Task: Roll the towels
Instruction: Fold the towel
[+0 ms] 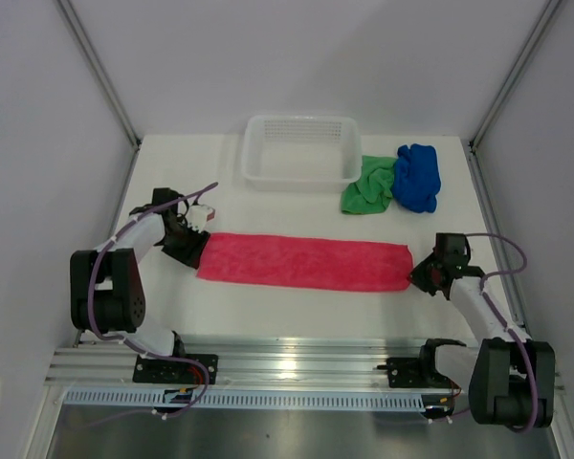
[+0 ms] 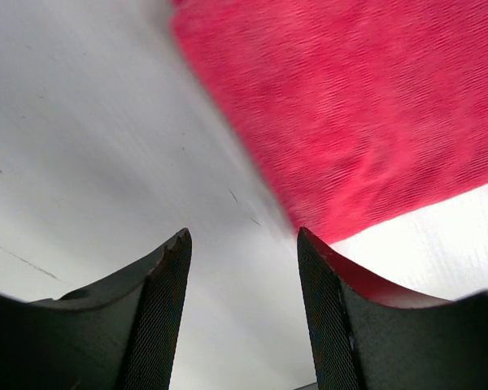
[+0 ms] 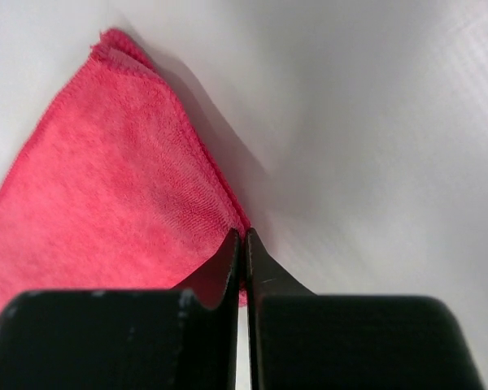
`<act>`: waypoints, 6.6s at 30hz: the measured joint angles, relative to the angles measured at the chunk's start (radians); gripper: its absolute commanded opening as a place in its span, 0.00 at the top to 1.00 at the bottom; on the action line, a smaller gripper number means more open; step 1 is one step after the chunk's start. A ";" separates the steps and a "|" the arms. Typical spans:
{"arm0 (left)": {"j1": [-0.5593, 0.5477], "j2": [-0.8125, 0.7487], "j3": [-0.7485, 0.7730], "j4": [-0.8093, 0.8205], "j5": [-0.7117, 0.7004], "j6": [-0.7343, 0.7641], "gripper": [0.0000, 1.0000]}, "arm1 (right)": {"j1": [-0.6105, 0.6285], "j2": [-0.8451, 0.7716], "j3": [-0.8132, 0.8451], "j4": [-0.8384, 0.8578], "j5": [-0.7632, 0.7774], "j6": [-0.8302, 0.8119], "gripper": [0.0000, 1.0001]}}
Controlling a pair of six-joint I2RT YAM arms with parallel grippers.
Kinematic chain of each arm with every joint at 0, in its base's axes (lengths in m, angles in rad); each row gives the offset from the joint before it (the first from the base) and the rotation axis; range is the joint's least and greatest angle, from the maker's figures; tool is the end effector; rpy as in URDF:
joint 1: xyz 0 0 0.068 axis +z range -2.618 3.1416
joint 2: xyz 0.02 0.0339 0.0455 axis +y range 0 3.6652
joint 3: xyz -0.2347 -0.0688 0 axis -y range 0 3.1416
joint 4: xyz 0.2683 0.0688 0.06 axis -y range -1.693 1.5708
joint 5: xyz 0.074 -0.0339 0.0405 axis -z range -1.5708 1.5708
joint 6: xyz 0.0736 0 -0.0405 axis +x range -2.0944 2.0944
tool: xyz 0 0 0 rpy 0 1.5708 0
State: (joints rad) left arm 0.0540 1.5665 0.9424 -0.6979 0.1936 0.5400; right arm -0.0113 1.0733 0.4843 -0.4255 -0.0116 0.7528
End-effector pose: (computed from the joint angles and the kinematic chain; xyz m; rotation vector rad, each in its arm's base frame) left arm 0.3081 0.0025 0.0984 0.7177 2.7517 -0.1600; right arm 0.2423 -0.0019 0.0953 0.9701 2.4260 0.2844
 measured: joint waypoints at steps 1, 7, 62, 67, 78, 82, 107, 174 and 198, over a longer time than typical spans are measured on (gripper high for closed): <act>0.000 -0.005 0.000 -0.003 0.003 0.000 0.41 | -0.029 0.000 0.013 -0.006 0.003 -0.018 1.00; 0.000 -0.018 0.000 -0.018 0.025 -0.001 0.41 | -0.183 0.010 0.074 -0.035 0.003 -0.104 1.00; -0.021 0.149 0.024 -0.074 0.370 -0.131 0.64 | 1.046 0.945 1.094 -0.002 0.248 0.019 1.00; -0.021 0.162 0.026 -0.073 0.368 -0.129 0.73 | 1.068 1.020 1.185 0.012 0.241 0.033 1.00; -0.021 0.169 0.030 -0.075 0.370 -0.128 0.75 | 1.102 1.065 1.236 0.074 0.210 0.088 1.00; -0.021 0.169 0.030 -0.075 0.369 -0.128 0.75 | 1.103 1.099 1.253 0.095 0.196 0.112 1.00; 0.020 -0.002 0.136 -0.129 0.214 -0.137 0.42 | 1.093 1.047 1.161 0.150 0.167 0.064 0.58; -0.135 0.023 0.271 -0.173 0.212 -0.203 0.99 | 0.679 0.643 0.425 0.376 -0.079 -0.082 0.47; 0.006 0.169 0.180 -0.111 0.207 -0.164 0.99 | 0.672 0.788 0.585 0.362 -0.195 -0.097 0.44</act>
State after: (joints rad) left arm 0.0605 1.7355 1.1225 -0.8089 0.4007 0.3756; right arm 0.6605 1.8610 1.0695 -0.0631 -0.2066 0.6563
